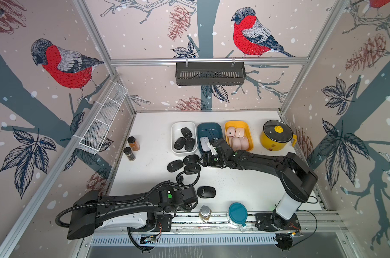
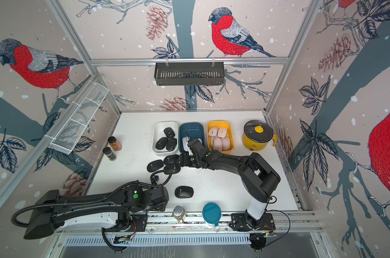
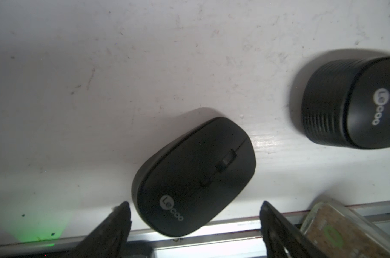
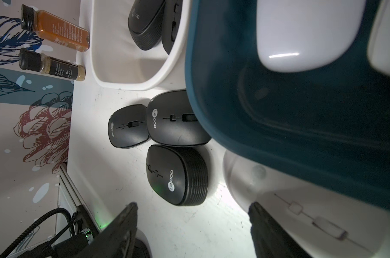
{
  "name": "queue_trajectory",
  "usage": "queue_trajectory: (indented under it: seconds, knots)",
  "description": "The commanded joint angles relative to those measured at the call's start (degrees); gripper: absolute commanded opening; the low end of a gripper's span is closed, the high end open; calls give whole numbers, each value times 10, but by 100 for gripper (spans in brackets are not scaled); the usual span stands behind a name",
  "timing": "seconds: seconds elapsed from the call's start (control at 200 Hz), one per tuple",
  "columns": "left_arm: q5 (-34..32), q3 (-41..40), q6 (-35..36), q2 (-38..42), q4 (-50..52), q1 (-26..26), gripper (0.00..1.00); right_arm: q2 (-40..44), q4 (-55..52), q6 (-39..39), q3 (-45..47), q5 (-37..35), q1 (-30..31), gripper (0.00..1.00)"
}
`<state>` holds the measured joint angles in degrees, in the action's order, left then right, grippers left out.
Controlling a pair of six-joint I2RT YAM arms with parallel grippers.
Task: Place the mice by color into the storage box
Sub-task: Pick up the mouse from the center of the board.
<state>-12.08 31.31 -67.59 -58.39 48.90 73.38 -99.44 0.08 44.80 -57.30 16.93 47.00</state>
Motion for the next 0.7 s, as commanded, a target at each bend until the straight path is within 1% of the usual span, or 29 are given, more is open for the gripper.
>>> queue_trajectory:
  seconds: [0.0, 0.285, 0.53, 0.695]
  knots:
    - [-11, 1, -5, -7, 23, 2, 91, -3, 14, 4, -4, 7, 2, 79]
    - [-17, 6, 2, -53, 16, 2, 92, -3, 15, 5, -3, 12, 4, 79]
    - [-18, -3, 1, -54, 7, 2, 92, -2, 19, 8, 0, 17, 5, 79]
    - [-34, 4, -7, -80, 18, 2, 92, 0, 20, 10, 1, 17, 5, 79]
